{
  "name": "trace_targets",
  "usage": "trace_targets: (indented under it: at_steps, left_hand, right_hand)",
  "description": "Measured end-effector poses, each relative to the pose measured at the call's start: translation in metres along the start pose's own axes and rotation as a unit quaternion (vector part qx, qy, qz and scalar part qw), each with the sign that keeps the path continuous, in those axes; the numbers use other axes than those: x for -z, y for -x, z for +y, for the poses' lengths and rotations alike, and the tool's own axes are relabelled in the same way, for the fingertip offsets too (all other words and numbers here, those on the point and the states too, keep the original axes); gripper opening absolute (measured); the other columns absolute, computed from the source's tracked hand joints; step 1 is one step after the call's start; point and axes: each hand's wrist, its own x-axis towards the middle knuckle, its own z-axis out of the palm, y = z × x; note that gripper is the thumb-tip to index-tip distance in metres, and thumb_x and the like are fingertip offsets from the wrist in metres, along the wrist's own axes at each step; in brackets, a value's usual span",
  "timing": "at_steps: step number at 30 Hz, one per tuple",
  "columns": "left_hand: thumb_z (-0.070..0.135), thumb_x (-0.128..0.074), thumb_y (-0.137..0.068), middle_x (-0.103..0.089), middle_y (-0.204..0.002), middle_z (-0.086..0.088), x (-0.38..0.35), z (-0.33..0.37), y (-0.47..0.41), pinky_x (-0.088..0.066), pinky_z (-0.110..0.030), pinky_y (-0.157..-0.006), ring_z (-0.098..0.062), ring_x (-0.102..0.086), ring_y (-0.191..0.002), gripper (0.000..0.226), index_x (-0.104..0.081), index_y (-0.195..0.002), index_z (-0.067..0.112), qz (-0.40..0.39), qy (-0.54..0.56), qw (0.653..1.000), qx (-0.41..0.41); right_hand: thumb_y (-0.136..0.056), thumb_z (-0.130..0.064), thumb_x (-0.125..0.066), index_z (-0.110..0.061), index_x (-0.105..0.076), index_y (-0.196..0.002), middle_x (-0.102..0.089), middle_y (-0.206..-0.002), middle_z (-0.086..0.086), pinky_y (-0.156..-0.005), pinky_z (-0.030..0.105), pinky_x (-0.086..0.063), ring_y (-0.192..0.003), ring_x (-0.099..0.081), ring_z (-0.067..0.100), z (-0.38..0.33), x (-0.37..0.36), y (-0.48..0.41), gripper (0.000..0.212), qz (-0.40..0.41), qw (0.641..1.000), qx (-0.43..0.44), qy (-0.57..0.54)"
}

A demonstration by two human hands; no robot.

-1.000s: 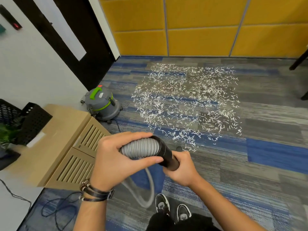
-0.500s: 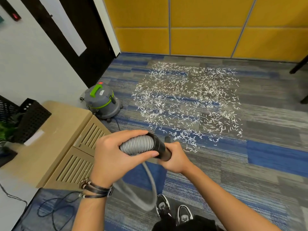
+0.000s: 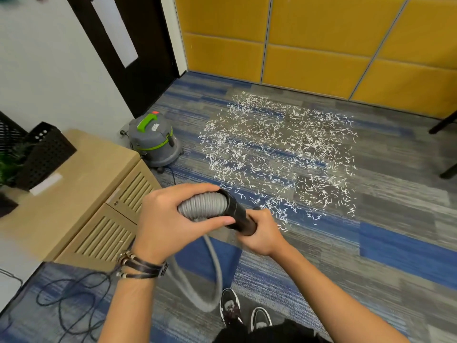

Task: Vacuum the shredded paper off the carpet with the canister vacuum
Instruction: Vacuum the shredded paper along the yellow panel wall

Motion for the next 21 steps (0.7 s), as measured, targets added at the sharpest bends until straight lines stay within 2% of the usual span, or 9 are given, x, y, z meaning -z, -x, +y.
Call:
trace_targets:
  at_steps: [5,10,15,19,21]
  left_hand:
    - [0.062,-0.091,-0.063,-0.076,-0.105,0.023,0.003,-0.017,0.008,-0.051,-0.012,-0.090,0.006,-0.073,-0.096,0.055,-0.080,-0.107,0.032,-0.024,0.043,0.999,0.021]
    - [0.060,-0.094,-0.063,-0.077,-0.102,0.024,0.011,-0.025,0.008,-0.051,-0.012,-0.088,0.005,-0.073,-0.093,0.053,-0.081,-0.106,0.032,-0.028,0.052,0.998,0.014]
    - [0.056,-0.095,-0.065,-0.078,-0.105,0.019,0.015,-0.025,0.003,-0.054,-0.016,-0.088,0.003,-0.074,-0.095,0.054,-0.082,-0.107,0.026,-0.025,0.053,0.998,-0.022]
    - [0.054,-0.094,-0.062,-0.078,-0.103,0.017,0.023,-0.030,-0.007,-0.052,-0.012,-0.087,0.003,-0.075,-0.093,0.054,-0.081,-0.105,0.025,-0.028,0.095,0.995,-0.024]
    - [0.056,-0.092,-0.064,-0.077,-0.102,0.018,0.028,-0.032,-0.012,-0.051,-0.010,-0.088,0.004,-0.074,-0.092,0.052,-0.080,-0.105,0.026,-0.019,0.091,0.995,-0.022]
  right_hand:
    - [-0.069,-0.009,-0.068,-0.026,-0.053,-0.064,-0.040,-0.051,-0.011,-0.051,0.019,-0.028,-0.048,-0.035,0.002,0.005,-0.013,0.005,0.023,-0.029,1.000,-0.007,0.009]
    - [-0.069,-0.016,-0.070,-0.015,-0.054,-0.066,-0.039,-0.054,-0.004,-0.052,0.026,-0.028,-0.054,-0.031,0.006,0.011,-0.023,0.019,0.016,-0.016,0.999,-0.034,0.023]
    - [-0.066,-0.007,-0.072,-0.014,-0.050,-0.065,-0.035,-0.054,-0.005,-0.050,0.030,-0.027,-0.055,-0.027,0.007,-0.002,-0.027,0.018,0.023,0.004,0.999,-0.043,0.022]
    - [-0.065,-0.011,-0.066,-0.019,-0.045,-0.062,-0.034,-0.053,-0.009,-0.050,0.025,-0.025,-0.054,-0.026,0.007,-0.018,-0.029,0.023,0.022,0.016,0.999,-0.049,0.005]
    - [-0.064,-0.015,-0.066,-0.017,-0.049,-0.063,-0.037,-0.052,-0.005,-0.050,0.025,-0.026,-0.052,-0.028,0.010,-0.022,-0.029,0.019,0.017,0.026,0.998,-0.050,0.018]
